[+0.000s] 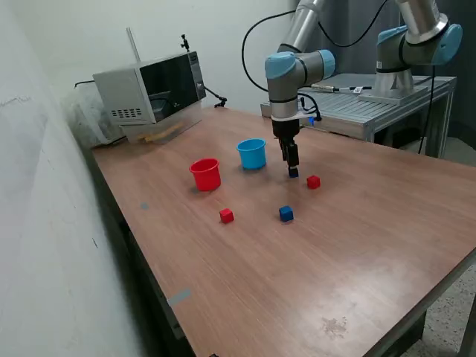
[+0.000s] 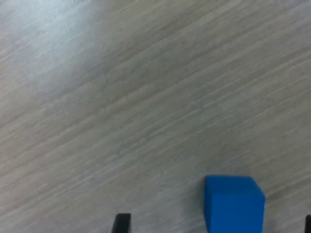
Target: Place red objects in the red bin, and blue objects in the blue bin.
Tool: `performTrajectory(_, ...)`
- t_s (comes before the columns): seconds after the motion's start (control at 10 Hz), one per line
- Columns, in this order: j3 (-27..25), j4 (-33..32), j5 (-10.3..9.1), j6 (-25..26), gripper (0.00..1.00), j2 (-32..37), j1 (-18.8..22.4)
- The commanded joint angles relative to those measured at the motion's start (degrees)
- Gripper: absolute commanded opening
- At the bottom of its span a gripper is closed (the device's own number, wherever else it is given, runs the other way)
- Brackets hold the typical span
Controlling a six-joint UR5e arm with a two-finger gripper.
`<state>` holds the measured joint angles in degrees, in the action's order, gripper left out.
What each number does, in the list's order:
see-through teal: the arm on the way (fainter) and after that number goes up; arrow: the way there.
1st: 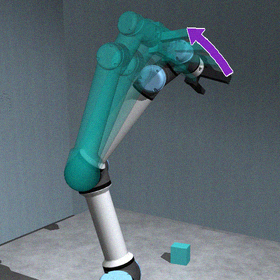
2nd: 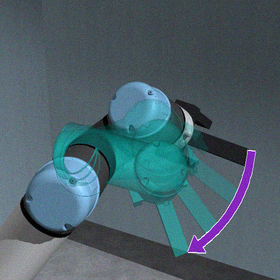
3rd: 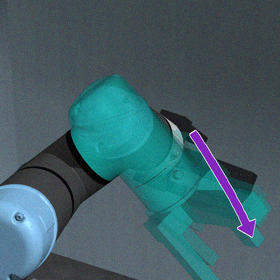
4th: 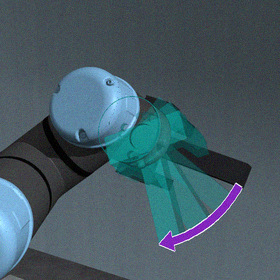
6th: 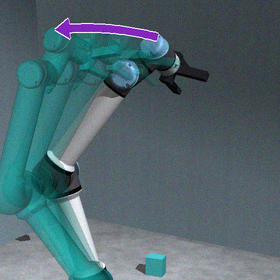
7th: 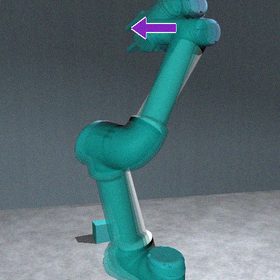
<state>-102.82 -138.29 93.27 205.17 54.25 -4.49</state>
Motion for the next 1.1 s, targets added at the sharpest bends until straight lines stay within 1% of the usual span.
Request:
performTrajectory(0.0, -0.2, 0.0, -0.02, -0.1, 1.00, 0.3, 0.0)
performTrajectory(0.5, -1.8, 0.0, -0.02, -0.2, 1.00, 1.3, 0.1)
performTrajectory(1.0, -1.3, 0.0, -0.02, -0.2, 1.00, 1.3, 0.9)
